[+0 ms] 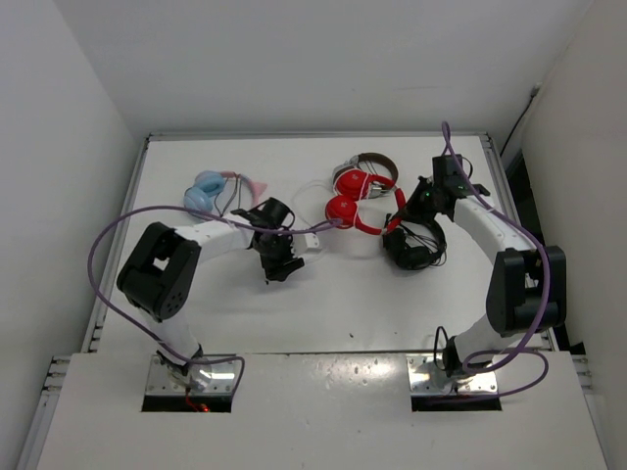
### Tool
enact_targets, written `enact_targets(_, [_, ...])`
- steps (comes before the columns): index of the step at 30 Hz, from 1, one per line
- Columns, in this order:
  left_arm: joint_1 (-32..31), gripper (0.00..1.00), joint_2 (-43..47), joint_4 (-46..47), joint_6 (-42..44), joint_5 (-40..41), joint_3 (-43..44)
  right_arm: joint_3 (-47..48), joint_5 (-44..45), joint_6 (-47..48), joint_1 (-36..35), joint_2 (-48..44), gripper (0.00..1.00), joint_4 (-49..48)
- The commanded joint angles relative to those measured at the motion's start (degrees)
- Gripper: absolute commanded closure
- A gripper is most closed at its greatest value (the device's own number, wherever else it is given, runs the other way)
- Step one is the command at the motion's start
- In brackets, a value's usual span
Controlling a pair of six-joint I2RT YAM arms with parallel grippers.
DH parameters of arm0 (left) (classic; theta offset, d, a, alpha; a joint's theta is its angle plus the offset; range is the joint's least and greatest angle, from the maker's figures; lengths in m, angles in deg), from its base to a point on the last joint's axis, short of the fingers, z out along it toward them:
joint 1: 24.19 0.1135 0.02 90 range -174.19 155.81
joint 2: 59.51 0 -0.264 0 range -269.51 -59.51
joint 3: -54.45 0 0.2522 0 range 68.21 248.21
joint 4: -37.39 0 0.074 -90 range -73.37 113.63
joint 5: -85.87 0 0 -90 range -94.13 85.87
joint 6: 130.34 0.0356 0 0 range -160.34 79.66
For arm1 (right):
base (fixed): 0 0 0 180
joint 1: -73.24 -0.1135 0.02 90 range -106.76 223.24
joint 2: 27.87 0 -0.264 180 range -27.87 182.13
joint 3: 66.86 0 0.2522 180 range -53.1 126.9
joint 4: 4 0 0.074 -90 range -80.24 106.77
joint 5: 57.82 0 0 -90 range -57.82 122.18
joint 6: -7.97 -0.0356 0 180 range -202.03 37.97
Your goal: Wrap the headphones
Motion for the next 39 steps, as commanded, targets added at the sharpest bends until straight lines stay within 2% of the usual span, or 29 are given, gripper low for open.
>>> enact_targets(1, [-1.7, 0.42, -0.49, 1.36, 0.54, 0.65, 3.46, 3.11, -2.02, -1.62, 0.34, -0.61, 1.0, -3.68])
enact_targets(18, [-3.29, 0.5, -7.87, -2.41, 1.68, 5.93, 5.84, 2.58, -2.02, -1.62, 0.87, -0.61, 1.0, -3.68])
enact_targets(24, [-3.29, 0.52, -8.4, -5.57, 2.82, 4.26, 5.84, 2.58, -2.55, -1.62, 1.39, -0.61, 1.0, -3.68])
enact_targets(34, [-2.76, 0.55, -7.87, -5.58, 2.82, 4.43, 1.35, 2.58, -2.55, -1.62, 1.39, -0.61, 1.0, -3.16])
enact_targets(37, [-2.76, 0.71, -7.87, -5.58, 2.82, 4.44, 0.3, 2.58, -2.55, -1.62, 1.39, -0.61, 1.0, -3.16])
enact_targets(38, [-2.76, 0.91, -7.87, -5.58, 2.82, 4.44, 0.3, 2.58, -2.55, -1.62, 1.39, -0.61, 1.0, -3.16])
enact_targets(39, [-2.76, 1.0, -7.87, -5.58, 2.82, 4.44, -0.22, 2.58, -2.55, -1.62, 1.39, -0.61, 1.0, -3.16])
